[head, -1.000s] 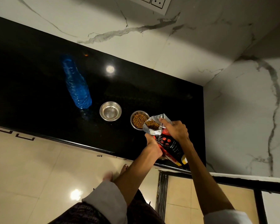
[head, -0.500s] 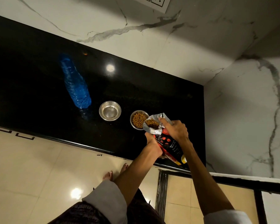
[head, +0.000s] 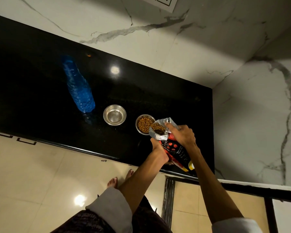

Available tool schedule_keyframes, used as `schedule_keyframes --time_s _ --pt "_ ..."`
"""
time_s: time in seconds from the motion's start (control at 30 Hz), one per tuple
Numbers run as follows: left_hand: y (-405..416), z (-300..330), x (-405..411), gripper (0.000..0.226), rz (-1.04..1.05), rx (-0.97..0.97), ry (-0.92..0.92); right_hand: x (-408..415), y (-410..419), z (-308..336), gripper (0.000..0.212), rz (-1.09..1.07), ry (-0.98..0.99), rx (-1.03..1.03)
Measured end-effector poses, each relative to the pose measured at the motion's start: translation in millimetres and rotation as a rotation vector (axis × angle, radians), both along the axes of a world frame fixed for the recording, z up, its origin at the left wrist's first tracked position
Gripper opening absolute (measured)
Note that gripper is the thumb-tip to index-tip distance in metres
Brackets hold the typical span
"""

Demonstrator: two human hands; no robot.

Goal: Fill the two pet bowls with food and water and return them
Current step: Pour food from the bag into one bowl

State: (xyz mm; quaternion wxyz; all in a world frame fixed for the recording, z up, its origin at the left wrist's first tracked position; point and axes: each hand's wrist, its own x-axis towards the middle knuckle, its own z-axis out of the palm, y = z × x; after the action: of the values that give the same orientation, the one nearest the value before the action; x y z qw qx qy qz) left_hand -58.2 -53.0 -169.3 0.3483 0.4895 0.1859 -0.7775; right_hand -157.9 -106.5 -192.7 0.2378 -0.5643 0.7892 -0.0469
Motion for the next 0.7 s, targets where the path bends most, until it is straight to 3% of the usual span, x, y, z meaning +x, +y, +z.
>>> schedule_keyframes --time_s 0.37,0.5,0.7 --pt "1.6 -4.2 -2.0 0.097 -0.030 0.030 0.001 -1.4 -1.1 -3.5 0.060 0.006 0.000 -0.009" --pt "1.5 -8.6 -2.2 0.092 -0.003 0.064 -0.005 -3.1 0.3 -5.5 0.068 -0.001 0.000 0.000" --pt "5.2 -7.4 0.0 0.103 -0.028 0.053 0.026 0.8 3.2 -7.2 0.080 0.003 0.002 0.015"
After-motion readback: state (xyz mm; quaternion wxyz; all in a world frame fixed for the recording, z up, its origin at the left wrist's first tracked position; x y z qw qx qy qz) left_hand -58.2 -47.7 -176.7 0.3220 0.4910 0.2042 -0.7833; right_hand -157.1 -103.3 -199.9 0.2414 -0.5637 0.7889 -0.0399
